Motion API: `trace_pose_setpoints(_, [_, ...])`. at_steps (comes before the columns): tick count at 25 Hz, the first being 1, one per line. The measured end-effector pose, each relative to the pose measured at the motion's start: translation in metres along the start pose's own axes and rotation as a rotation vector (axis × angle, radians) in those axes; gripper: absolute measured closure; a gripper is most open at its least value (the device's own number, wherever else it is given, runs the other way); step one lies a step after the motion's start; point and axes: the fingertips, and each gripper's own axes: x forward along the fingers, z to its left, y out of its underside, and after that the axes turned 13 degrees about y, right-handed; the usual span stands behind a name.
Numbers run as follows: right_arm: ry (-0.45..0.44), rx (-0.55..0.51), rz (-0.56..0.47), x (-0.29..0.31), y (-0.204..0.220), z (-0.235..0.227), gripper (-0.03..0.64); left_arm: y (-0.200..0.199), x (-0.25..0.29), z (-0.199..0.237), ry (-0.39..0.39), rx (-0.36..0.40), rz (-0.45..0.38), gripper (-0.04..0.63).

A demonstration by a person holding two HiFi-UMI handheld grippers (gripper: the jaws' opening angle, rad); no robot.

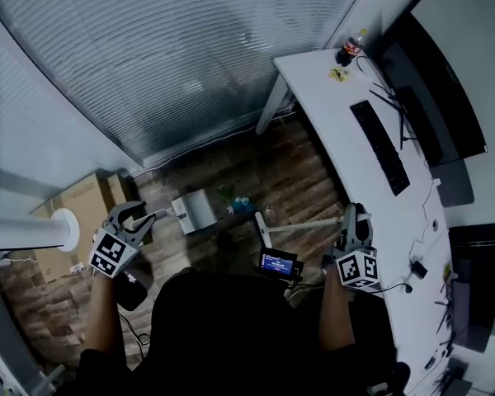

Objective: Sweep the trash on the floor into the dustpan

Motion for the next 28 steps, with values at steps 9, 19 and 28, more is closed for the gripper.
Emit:
trace_pose_setpoints(9, [-0.051,-0.035,0.022,0.058,-0.004,-0.009,0.534,0.092,0.040,0.000,0.152,0.048,0.491,0.391])
trace_pose_setpoints(19, [-0.067,-0.162,0.060,0.110,0.028,-0.017,0.535,0.144,0.063,-0.003,0.191,-0.012,0.677,0.463])
trace_pose_setpoints(28, [-0.093,-0.274,0.150,0.154,0.106,0.006,0.538,0.138,0.068,-0.002,0.173,-0.029,0.655,0.468])
